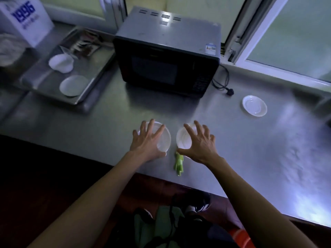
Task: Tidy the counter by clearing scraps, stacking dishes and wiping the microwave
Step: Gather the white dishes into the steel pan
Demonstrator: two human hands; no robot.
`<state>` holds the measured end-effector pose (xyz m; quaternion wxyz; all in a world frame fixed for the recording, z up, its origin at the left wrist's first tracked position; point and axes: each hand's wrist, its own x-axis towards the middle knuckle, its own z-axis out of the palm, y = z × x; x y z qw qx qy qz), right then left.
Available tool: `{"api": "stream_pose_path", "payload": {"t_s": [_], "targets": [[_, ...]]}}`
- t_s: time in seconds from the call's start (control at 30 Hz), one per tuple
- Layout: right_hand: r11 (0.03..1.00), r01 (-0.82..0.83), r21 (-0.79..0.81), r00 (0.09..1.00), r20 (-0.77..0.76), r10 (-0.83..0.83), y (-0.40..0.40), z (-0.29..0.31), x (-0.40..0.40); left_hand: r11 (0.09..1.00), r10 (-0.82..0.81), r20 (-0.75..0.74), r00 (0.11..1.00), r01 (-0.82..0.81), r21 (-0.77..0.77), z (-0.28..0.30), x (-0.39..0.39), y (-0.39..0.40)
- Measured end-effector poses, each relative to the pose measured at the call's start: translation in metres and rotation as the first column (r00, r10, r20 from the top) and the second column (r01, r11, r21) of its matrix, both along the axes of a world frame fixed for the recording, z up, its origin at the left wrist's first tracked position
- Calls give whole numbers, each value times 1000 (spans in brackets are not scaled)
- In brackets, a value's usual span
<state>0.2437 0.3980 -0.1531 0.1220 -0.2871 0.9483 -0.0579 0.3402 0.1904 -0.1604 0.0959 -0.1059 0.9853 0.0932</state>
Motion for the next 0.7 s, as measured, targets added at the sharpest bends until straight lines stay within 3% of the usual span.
{"api": "stream_pose_path", "payload": {"t_s": [0.3,0.7], "targets": [[974,-225,-16,974,18,225,-142,1,55,963,268,41,963,-269,30,-2,107,-115],[920,-378,-101,924,23,382,-262,1,59,907,421,81,904,-418,-45,-4,160,-204]]}}
